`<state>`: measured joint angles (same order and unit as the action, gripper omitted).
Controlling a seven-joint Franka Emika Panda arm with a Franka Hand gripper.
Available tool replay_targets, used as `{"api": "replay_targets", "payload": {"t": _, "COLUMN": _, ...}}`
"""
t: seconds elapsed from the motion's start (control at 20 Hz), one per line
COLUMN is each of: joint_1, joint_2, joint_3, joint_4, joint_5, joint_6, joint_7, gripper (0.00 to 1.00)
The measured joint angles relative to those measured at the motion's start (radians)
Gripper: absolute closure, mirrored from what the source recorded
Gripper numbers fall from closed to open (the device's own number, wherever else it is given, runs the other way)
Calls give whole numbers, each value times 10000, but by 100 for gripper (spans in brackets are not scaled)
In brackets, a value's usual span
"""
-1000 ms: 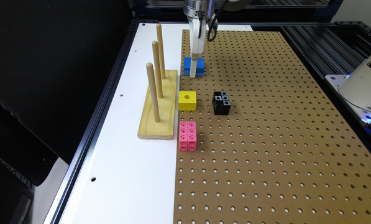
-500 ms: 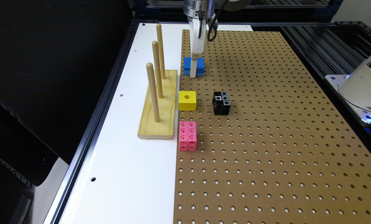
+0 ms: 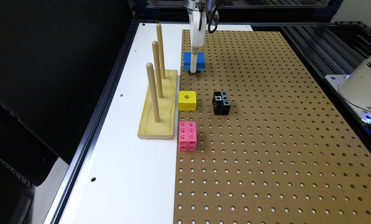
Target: Pick up blue block.
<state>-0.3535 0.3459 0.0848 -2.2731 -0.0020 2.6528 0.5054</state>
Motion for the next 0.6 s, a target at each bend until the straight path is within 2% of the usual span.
{"api": "replay_targets", "payload": {"t": 0.35, "joint_1": 1, "joint_2": -1127, "joint_3": 15, "joint_4": -10, "joint_5": 0, "joint_6": -1180, "joint_7": 0, "gripper": 100}}
{"api": "replay_targets", "payload": {"t": 0.6, "joint_1": 1, "joint_2": -1601, "joint_3": 24, "joint_4": -11, "joint_5": 0, "joint_6": -1616, "joint_7": 1, "gripper": 100}}
